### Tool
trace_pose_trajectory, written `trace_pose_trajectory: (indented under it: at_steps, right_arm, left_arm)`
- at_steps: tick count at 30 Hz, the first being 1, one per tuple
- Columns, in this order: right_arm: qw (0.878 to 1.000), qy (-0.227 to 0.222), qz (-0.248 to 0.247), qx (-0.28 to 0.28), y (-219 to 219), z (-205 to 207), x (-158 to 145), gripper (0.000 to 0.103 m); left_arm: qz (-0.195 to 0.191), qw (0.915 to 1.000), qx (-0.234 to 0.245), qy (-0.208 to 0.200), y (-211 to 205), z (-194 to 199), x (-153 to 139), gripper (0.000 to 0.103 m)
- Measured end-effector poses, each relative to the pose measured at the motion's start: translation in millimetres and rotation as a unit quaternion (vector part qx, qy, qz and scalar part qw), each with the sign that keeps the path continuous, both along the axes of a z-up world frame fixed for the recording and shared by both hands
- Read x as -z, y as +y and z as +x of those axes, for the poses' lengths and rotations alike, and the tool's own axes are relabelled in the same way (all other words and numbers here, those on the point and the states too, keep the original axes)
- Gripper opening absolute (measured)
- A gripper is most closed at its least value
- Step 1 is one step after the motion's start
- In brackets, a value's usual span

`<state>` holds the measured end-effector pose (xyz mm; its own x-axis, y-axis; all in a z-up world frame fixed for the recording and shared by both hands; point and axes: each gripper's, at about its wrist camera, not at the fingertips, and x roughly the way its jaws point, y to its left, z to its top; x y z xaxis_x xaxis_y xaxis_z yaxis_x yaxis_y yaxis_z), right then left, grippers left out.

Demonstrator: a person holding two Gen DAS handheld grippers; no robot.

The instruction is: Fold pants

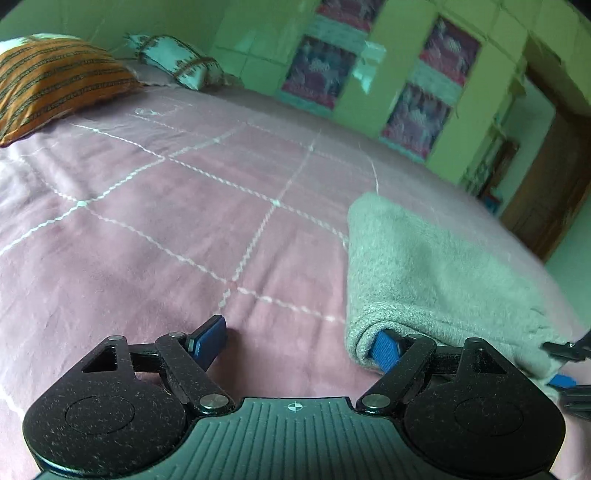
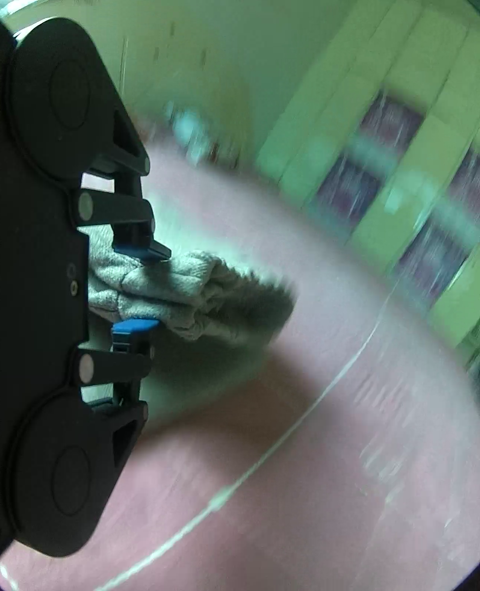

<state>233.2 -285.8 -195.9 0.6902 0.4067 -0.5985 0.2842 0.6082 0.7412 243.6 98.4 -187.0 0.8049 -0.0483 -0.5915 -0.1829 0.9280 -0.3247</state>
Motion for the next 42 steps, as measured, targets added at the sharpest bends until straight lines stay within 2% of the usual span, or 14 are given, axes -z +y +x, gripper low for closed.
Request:
trace_pose_trajectory:
  at_steps: [2, 6, 8, 10, 17, 21, 24, 26, 33, 34, 35, 36, 38, 42]
  right_arm:
    - [0.999, -0.012, 0.046, -0.001, -12.5, -4.4, 7.9, 0.030]
    - [0.997, -0.077, -0.017, -0.009, -31.0, -26.6, -24.4, 0.037]
    - [0.994, -0.107, -0.026, -0.007, -46.8, -32.8, -33.2, 0.051]
    - [0.993, -0.114, -0.040, -0.005, -52.6, -25.2, -35.8, 0.066]
    - [0.990, -0.092, -0.081, -0.068, -31.0, 32.6, -24.0, 0.058]
    - [0.987, -0.060, -0.112, -0.101, -25.2, 33.8, -6.8, 0.064]
    - [0.993, -0.057, -0.062, -0.088, -41.0, 27.9, 6.2, 0.058]
    - [0.994, -0.054, 0.009, -0.094, -47.3, 30.6, 15.8, 0.045]
    - [0.992, -0.063, 0.037, -0.101, -48.3, 43.1, 24.3, 0.052]
    - [0.992, -0.063, 0.037, -0.102, -47.8, 44.3, 23.7, 0.053]
    - [0.992, -0.062, 0.034, -0.105, -44.8, 48.4, 23.2, 0.054]
    - [0.992, -0.061, 0.032, -0.106, -43.8, 48.7, 20.7, 0.054]
    - [0.992, -0.059, 0.023, -0.113, -41.7, 51.4, 15.9, 0.036]
    - [0.988, -0.077, 0.006, -0.134, -36.8, 52.8, -8.1, 0.027]
  left_arm:
    - [0.000, 0.9997, 0.015, 0.017, 0.7, -1.3, -4.4, 0.082]
    - [-0.046, 0.9988, 0.011, -0.008, 26.5, -31.8, -20.1, 0.082]
    - [-0.066, 0.9964, 0.012, -0.051, 37.4, -38.3, -30.4, 0.082]
    - [-0.087, 0.9948, 0.026, -0.047, 39.9, -19.0, -36.5, 0.083]
    - [-0.114, 0.9893, 0.090, 0.012, 21.2, 70.5, -30.1, 0.083]
    - [-0.121, 0.9837, 0.117, 0.062, 14.8, 93.5, -12.6, 0.083]
    - [-0.174, 0.9742, 0.129, 0.064, 22.8, 95.5, 0.3, 0.083]
    - [-0.196, 0.9696, 0.133, 0.061, 29.1, 97.2, 6.1, 0.083]
    - [-0.276, 0.9463, 0.155, 0.066, 35.7, 132.1, 19.8, 0.083]
    - [-0.285, 0.9414, 0.165, 0.071, 31.8, 139.6, 22.3, 0.081]
    - [-0.281, 0.9402, 0.177, 0.078, 25.6, 147.0, 22.6, 0.055]
    - [-0.258, 0.9434, 0.184, 0.098, 16.6, 150.4, 22.5, 0.045]
    - [-0.227, 0.9496, 0.193, 0.096, 6.9, 149.2, 20.3, 0.034]
    - [-0.274, 0.9429, 0.179, 0.061, 15.0, 132.9, 12.6, 0.024]
